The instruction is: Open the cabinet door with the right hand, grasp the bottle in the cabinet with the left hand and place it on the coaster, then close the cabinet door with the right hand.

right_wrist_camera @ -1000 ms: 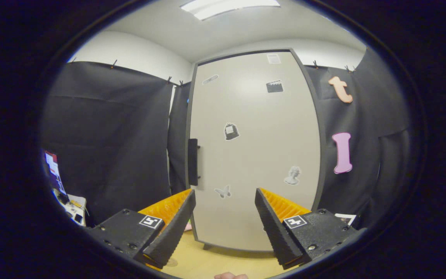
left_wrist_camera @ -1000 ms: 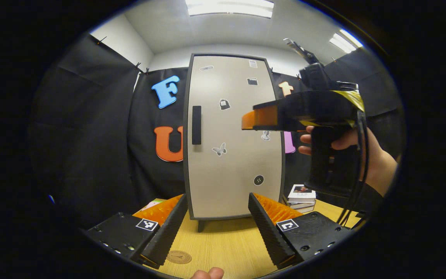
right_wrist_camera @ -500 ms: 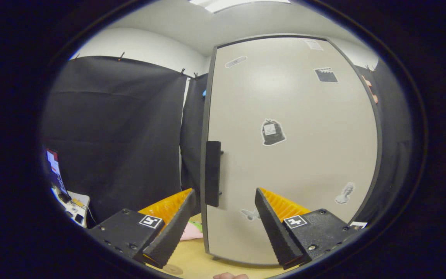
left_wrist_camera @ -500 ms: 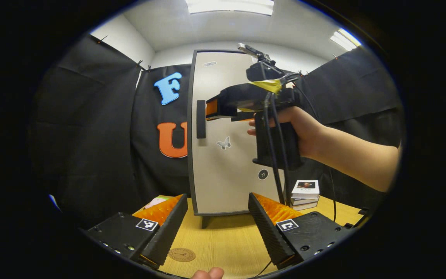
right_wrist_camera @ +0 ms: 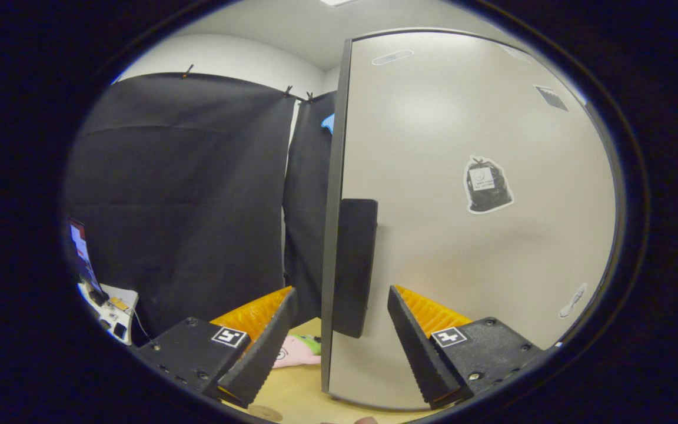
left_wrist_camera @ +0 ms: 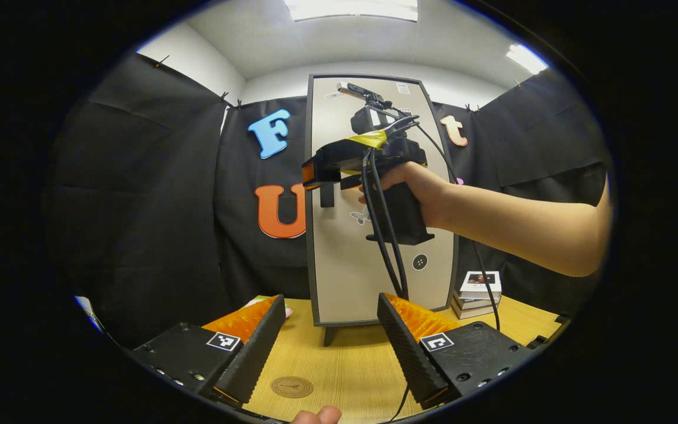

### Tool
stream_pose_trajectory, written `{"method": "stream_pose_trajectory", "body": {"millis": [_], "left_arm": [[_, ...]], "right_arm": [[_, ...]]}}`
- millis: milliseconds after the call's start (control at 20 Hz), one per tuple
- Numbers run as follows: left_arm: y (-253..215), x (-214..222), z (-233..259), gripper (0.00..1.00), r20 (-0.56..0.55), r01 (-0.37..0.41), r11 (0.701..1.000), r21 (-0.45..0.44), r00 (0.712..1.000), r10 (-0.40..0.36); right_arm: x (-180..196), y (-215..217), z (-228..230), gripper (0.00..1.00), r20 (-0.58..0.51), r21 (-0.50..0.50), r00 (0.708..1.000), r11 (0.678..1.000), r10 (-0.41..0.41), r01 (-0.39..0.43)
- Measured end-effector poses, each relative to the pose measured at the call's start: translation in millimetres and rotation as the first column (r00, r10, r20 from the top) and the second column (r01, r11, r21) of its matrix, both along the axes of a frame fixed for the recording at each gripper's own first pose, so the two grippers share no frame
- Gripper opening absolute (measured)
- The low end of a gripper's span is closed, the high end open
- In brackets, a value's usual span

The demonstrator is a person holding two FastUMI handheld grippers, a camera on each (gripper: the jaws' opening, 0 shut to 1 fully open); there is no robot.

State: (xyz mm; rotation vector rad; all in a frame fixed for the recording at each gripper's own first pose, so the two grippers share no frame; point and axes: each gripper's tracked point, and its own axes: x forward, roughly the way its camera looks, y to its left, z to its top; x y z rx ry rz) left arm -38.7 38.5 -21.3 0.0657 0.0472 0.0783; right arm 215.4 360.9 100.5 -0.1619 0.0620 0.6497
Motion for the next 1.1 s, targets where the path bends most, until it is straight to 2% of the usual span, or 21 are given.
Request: {"method": "stream_pose_trajectory", "body": {"millis": [250,400,550,650,800,950,1100], "left_arm": [[3.9,-1.2,-1.4,0.95,0.000,-0.003,1.000,0.006,1.000,0.003],[7.4,-1.6,1.2,0.95,0.006,-0.011,1.000,0.010,1.000,0.011],[11.1,0.0,-3.9,0.95,0.002,-0.010,1.000,0.004,1.000,0.010],[10.6,1.1,-4.0,0.95,0.001,-0.005,1.000,0.002,1.000,0.005],[8.5,1.8,-5.1,0.95,0.001,0.004,1.000,-0.002,1.000,-0.004],[5.5,0.4,-7.2,0.95,-0.001,0.010,1.000,-0.011,1.000,-0.010],[9.1,-3.0,-4.2,0.95,0.008,0.000,1.000,-0.013,1.000,0.001]], "right_arm": [[9.1,13.1,0.9,0.94,-0.007,0.001,1.000,1.000,0.002,-0.002],[9.6,21.3,2.0,0.85,-0.019,0.006,1.000,1.000,0.010,-0.010],[9.4,21.1,2.3,0.84,-0.017,0.014,1.000,1.000,0.004,-0.004],[16.1,13.9,2.8,0.75,-0.009,0.017,1.000,1.000,-0.020,0.020],[23.1,7.3,5.0,0.44,0.023,0.010,0.999,0.999,-0.044,0.044],[25.4,4.2,2.4,0.34,0.044,-0.009,0.997,0.998,-0.059,0.060],[26.7,3.4,1.2,0.28,0.030,0.028,0.997,0.997,-0.073,0.072]]}}
